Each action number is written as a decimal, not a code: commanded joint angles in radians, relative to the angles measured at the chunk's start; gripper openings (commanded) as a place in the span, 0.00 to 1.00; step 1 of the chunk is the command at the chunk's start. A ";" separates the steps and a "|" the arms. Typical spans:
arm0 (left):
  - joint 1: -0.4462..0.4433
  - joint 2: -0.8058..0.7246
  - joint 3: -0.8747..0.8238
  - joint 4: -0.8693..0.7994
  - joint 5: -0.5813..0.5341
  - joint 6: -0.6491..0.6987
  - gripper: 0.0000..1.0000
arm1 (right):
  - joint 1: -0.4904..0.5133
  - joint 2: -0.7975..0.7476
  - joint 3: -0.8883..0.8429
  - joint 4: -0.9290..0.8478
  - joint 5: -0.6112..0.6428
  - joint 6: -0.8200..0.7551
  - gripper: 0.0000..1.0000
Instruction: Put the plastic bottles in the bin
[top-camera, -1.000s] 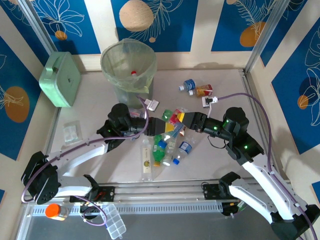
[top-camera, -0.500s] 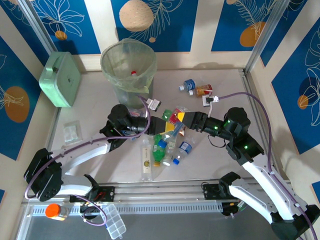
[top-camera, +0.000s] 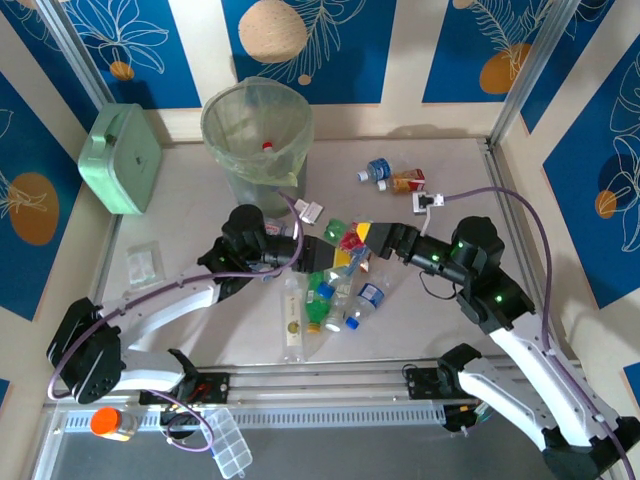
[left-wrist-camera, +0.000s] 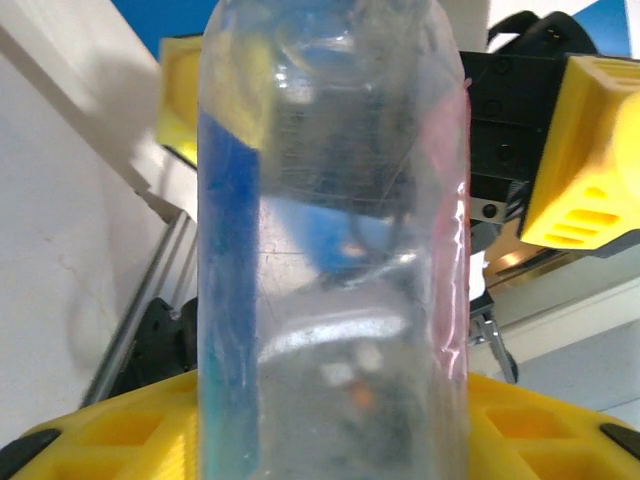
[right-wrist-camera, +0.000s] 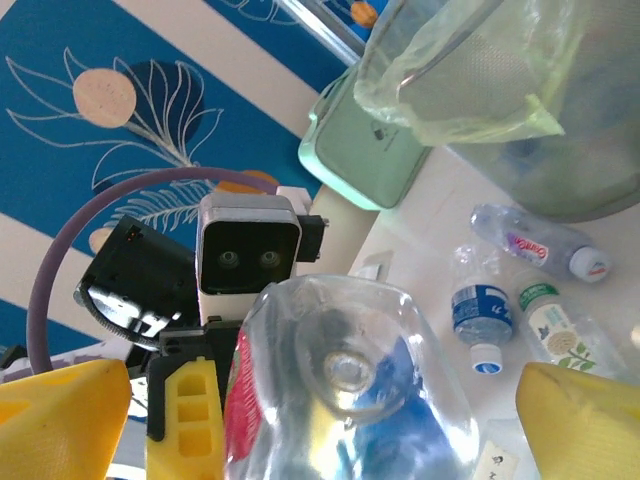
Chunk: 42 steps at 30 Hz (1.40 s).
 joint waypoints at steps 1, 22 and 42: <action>0.026 -0.045 0.087 -0.182 -0.042 0.148 0.47 | 0.005 -0.056 0.059 -0.079 0.096 -0.066 0.99; 0.350 0.329 1.034 -1.200 -0.760 0.619 0.46 | 0.006 -0.106 0.024 -0.249 0.205 -0.157 0.97; 0.478 0.845 1.590 -1.483 -1.130 0.513 0.44 | 0.006 -0.108 -0.091 -0.269 0.216 -0.140 0.97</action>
